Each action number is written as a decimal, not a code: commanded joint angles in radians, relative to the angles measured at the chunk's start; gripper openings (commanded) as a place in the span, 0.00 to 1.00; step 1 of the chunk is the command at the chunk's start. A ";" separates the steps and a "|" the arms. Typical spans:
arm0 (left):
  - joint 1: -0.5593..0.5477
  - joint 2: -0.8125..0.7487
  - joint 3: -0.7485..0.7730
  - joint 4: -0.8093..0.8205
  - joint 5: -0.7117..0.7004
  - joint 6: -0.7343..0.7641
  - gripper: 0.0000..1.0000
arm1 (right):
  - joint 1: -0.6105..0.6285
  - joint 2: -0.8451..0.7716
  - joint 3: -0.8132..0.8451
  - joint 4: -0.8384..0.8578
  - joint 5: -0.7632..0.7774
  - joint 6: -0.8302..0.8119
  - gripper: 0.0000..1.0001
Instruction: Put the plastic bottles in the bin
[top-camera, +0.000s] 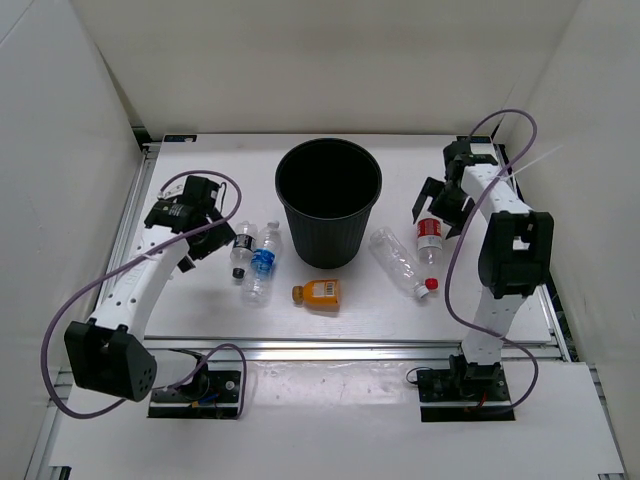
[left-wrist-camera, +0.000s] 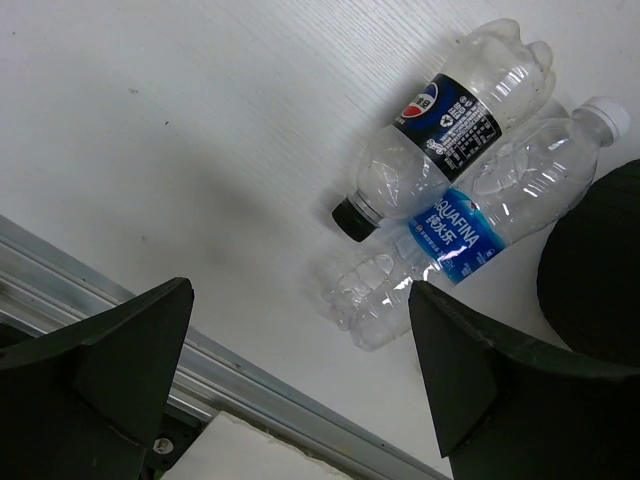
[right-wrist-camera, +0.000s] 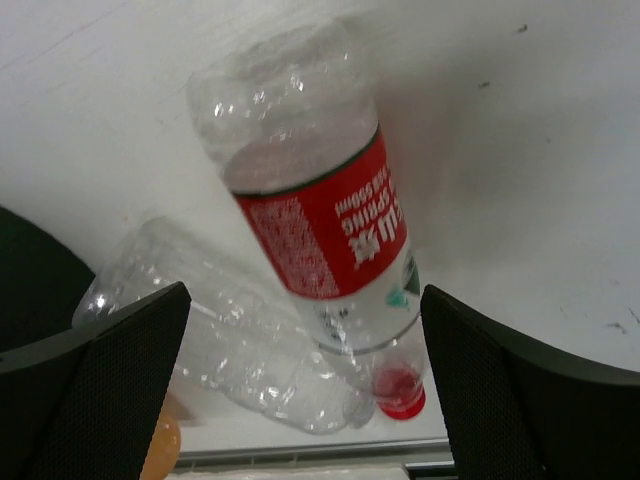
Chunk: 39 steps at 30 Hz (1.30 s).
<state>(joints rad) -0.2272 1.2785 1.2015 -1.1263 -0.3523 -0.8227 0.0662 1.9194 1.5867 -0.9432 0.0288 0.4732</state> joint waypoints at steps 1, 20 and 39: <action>0.003 0.007 -0.014 0.020 0.027 0.004 1.00 | -0.012 0.046 0.016 0.032 -0.009 0.001 1.00; 0.003 0.117 0.049 0.002 -0.045 -0.050 1.00 | -0.089 -0.118 0.404 -0.098 -0.013 0.107 0.39; 0.003 0.194 0.087 0.011 -0.014 -0.059 1.00 | 0.322 -0.081 0.776 0.202 -0.385 0.042 1.00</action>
<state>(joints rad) -0.2264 1.4837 1.2457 -1.1217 -0.3714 -0.8734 0.3920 1.8488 2.3692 -0.7162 -0.3260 0.5270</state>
